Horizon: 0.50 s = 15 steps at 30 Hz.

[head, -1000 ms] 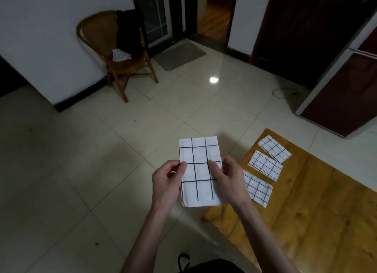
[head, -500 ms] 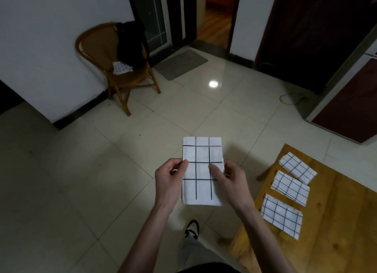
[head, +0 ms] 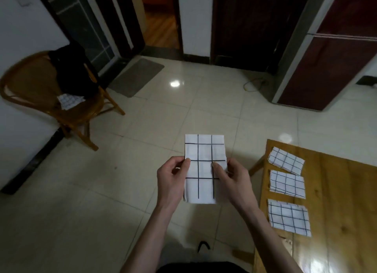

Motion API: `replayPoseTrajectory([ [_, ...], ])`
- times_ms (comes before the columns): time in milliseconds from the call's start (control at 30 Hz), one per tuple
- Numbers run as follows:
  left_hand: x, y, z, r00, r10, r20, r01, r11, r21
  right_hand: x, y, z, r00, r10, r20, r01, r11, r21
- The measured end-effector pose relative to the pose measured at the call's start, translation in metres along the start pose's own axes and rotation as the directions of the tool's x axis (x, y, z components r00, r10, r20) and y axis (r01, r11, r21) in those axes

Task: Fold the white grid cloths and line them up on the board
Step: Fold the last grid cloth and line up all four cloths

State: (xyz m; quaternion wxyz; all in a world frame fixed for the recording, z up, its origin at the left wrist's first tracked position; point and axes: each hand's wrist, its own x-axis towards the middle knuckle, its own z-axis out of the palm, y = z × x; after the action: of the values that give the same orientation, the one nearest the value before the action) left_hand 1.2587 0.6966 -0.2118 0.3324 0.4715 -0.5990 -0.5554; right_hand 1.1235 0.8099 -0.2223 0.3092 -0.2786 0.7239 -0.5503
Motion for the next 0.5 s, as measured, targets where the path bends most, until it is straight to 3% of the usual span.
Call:
replayPoseTrajectory([
  [267,0.078,0.000,0.057,0.957,-0.002,0.289,-0.007,1.000,0.031,0.041,0.005,-0.012,0.929,0.118,-0.351,-0.106,0.993,0.054],
  [500,0.135,0.003,0.098,0.796,-0.055,0.603,-0.019,0.993,0.116,0.051,0.010,-0.003,0.734,0.237,-0.636,-0.183,0.971,0.151],
])
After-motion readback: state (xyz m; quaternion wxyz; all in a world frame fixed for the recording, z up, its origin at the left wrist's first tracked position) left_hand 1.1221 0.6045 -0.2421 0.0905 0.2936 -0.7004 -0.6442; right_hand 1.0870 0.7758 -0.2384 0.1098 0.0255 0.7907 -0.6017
